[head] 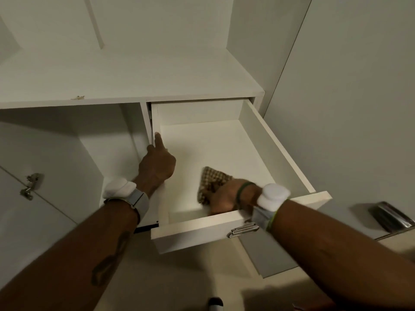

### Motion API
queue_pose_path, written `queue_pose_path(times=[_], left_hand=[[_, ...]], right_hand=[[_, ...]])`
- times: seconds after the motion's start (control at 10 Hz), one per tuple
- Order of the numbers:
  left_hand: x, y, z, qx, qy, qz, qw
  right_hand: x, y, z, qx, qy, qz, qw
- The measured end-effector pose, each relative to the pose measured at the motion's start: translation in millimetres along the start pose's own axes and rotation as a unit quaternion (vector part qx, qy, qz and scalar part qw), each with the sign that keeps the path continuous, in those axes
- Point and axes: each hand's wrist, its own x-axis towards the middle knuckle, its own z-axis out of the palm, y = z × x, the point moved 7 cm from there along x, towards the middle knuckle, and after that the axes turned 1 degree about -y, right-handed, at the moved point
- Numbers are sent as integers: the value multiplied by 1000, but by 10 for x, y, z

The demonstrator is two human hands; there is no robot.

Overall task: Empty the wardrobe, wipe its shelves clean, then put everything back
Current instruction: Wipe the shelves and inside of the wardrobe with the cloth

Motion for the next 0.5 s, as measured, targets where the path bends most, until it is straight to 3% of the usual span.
queue_pose_path(times=[0.1,0.2,0.4,0.5], left_hand=[[-212,-22,31,-15,-10,16,1000],[-324,-23,30,-35,1,26,999],[-302,-14,27,-13,7,22,1000],[-274,-14,24,12,18,26,999]], right_hand=[[-231,898,76,2,-9,82,997],[-370,1251,89,41,-40,139,989],[-177,617,-100,-29,-11,85,996],[-26,-181,-160,-8,40,-21,999]])
